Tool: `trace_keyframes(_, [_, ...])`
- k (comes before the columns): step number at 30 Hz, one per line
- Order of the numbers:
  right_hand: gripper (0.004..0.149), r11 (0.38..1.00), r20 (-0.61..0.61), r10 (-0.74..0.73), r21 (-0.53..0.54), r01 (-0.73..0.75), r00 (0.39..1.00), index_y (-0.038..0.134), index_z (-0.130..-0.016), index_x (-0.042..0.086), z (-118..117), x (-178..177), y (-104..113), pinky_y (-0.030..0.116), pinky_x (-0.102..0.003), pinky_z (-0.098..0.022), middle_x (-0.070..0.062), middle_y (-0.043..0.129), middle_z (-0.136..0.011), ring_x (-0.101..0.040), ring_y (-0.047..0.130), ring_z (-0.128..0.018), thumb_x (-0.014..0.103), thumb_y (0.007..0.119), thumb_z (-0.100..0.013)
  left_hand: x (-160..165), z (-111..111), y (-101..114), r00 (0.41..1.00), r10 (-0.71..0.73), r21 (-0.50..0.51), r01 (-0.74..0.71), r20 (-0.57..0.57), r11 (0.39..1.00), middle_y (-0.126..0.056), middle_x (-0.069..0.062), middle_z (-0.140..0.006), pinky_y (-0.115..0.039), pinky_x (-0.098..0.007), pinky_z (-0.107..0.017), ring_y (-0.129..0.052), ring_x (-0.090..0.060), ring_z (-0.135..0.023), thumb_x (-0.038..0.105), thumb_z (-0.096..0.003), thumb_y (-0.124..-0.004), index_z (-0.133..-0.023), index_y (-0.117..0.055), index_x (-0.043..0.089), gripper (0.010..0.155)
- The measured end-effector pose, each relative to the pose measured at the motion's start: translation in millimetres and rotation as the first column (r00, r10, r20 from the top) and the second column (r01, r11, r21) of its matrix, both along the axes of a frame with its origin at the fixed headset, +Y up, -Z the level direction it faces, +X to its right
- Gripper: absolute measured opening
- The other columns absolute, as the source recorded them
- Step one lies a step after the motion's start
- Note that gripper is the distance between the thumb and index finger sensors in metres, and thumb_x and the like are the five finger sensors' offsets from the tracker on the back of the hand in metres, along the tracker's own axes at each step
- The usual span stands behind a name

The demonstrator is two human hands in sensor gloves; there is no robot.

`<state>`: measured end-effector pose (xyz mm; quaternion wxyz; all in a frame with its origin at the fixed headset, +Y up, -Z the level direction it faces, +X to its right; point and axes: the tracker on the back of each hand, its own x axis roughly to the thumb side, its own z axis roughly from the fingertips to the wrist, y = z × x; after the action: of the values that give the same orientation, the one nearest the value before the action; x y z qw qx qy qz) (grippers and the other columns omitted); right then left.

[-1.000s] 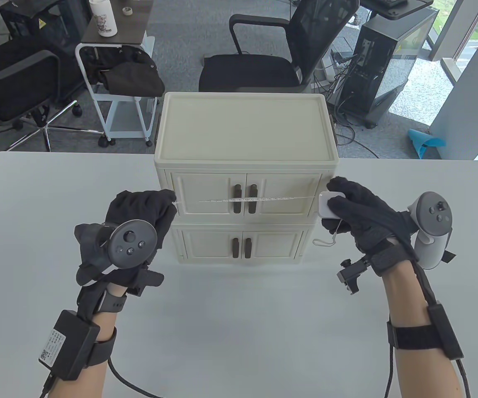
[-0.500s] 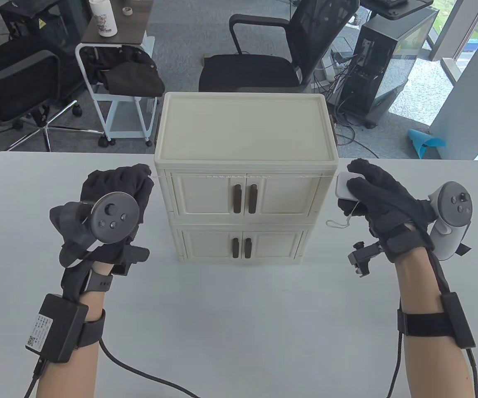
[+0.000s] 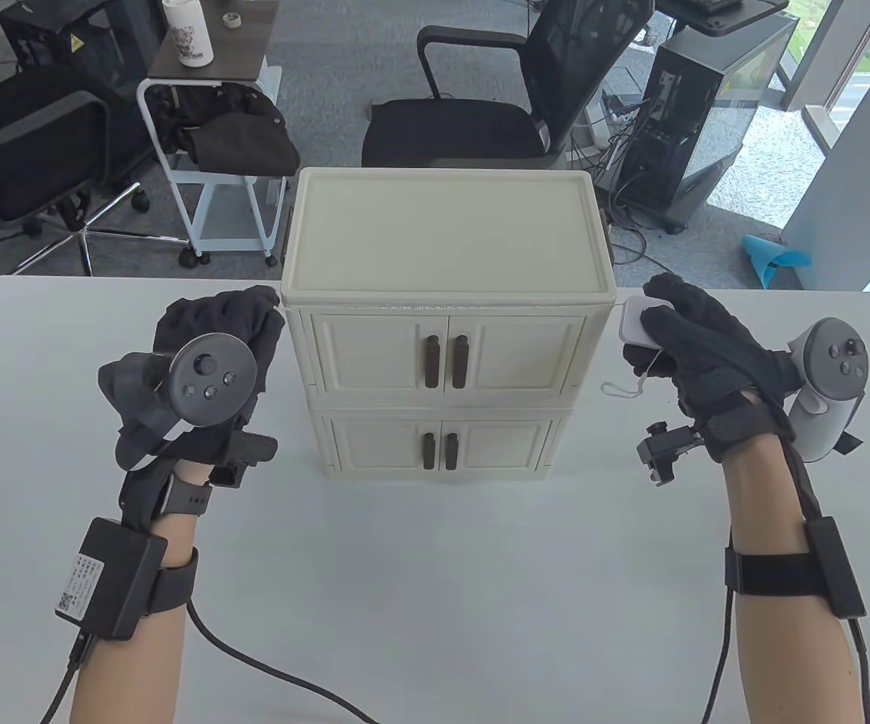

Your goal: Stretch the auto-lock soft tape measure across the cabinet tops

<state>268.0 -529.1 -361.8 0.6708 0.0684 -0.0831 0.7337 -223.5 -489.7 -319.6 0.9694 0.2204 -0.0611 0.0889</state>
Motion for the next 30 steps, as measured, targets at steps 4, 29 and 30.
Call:
trace_keyframes(4, [0.055,1.0,0.003,-0.004,0.007,0.004,1.0,0.068,-0.101,0.003,-0.8,-0.1,-0.1,0.09,-0.044,-0.039,-0.023,0.091,-0.082,-0.03,0.104,-0.053,0.028,0.087,-0.055,0.6,-3.9,-1.8,1.0,0.016,-0.009,-0.016,-0.001,1.0,-0.085,0.008,-0.097,-0.064,-0.062,-0.076,-0.089,-0.022,-0.094,0.045,-0.0628,-0.06,-0.101,-0.068,0.026,0.043])
trace_keyframes(29, [0.055,1.0,-0.009,-0.029,0.006,0.029,1.0,0.068,-0.101,0.003,-5.3,-2.7,0.1,0.09,-0.044,-0.04,-0.023,0.09,-0.083,-0.03,0.104,-0.054,0.028,0.086,-0.055,-0.3,-9.7,-0.1,0.998,0.058,-0.01,-0.059,-0.005,0.998,-0.082,0.008,-0.1,-0.063,-0.062,-0.077,-0.086,-0.023,-0.097,0.044,-0.0632,-0.058,-0.102,-0.065,0.026,0.043])
trace_keyframes(30, [0.055,1.0,-0.01,-0.029,0.006,0.029,1.0,0.068,-0.101,0.003,-5.3,-2.6,0.1,0.09,-0.044,-0.04,-0.023,0.09,-0.083,-0.03,0.104,-0.054,0.028,0.086,-0.055,-0.4,-9.8,-0.1,0.998,0.059,-0.01,-0.059,-0.005,0.998,-0.082,0.008,-0.1,-0.063,-0.062,-0.077,-0.086,-0.023,-0.097,0.044,-0.0632,-0.058,-0.102,-0.065,0.027,0.043])
